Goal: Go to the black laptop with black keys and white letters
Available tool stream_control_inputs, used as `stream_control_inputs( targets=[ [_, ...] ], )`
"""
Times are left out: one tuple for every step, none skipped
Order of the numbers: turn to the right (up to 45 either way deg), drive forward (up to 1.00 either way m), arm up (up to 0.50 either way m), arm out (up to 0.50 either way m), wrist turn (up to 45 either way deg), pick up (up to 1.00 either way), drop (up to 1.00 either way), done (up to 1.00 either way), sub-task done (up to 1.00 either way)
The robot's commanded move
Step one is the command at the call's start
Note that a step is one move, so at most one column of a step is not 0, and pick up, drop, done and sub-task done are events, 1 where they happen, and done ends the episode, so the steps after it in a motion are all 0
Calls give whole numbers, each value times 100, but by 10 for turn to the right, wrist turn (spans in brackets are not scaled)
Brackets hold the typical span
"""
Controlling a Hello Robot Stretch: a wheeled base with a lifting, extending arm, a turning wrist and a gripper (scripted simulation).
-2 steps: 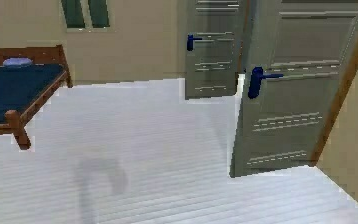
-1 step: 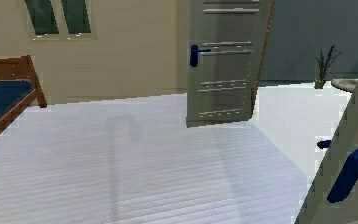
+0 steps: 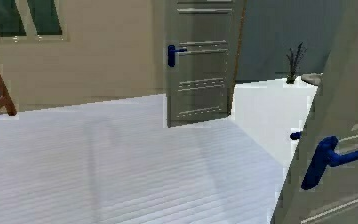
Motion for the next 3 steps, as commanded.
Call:
stream_control_inputs(
  targets=[
    [0,100,0,0,0,0,0,0,0],
    [0,10,0,0,0,0,0,0,0],
    [450,0,0,0,0,0,0,0,0]
  ],
)
